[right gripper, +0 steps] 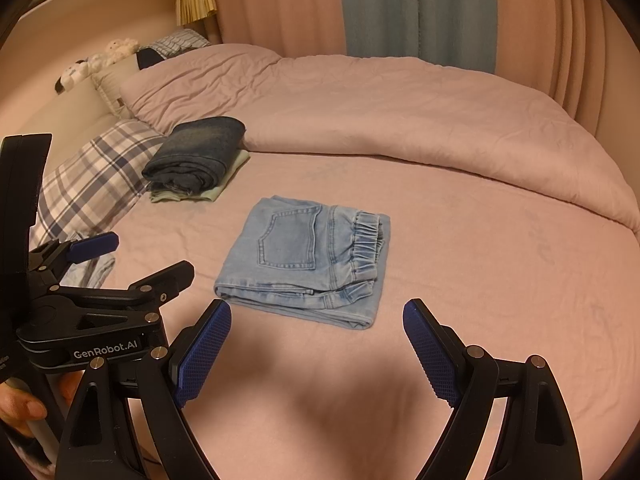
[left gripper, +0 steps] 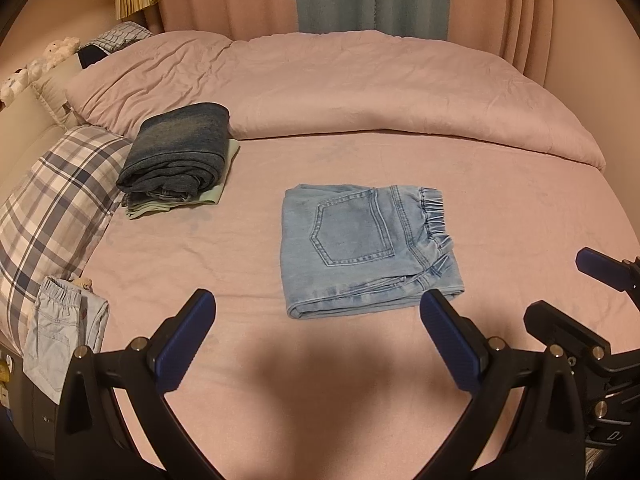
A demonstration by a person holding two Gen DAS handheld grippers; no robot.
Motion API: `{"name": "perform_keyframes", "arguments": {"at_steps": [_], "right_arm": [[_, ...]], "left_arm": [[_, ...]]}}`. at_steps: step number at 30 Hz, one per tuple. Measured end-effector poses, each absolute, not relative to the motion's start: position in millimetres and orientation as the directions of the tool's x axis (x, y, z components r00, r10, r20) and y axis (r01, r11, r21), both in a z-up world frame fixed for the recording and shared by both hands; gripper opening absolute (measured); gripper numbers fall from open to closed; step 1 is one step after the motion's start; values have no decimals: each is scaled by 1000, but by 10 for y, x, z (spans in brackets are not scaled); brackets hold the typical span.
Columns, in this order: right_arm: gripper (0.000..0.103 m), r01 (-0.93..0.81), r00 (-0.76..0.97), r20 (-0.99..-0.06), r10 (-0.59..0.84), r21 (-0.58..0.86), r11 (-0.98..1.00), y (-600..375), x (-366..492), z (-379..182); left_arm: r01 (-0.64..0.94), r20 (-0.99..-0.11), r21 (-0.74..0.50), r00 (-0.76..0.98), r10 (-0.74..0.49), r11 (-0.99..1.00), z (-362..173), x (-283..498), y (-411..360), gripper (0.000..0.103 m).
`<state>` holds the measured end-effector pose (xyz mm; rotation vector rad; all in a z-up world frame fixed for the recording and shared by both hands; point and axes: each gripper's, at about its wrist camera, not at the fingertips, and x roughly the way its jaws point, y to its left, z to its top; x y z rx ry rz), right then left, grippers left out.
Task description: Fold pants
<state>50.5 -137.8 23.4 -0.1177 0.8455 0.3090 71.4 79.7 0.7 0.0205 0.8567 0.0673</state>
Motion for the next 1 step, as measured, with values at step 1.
{"name": "perform_keyframes", "arguments": {"at_steps": [1], "right_arm": [[88, -315, 622, -751, 222, 19, 949, -1377, 505, 235]], "left_arm": [[-51, -756, 40, 651, 64, 998, 8, 713, 802, 102]]}}
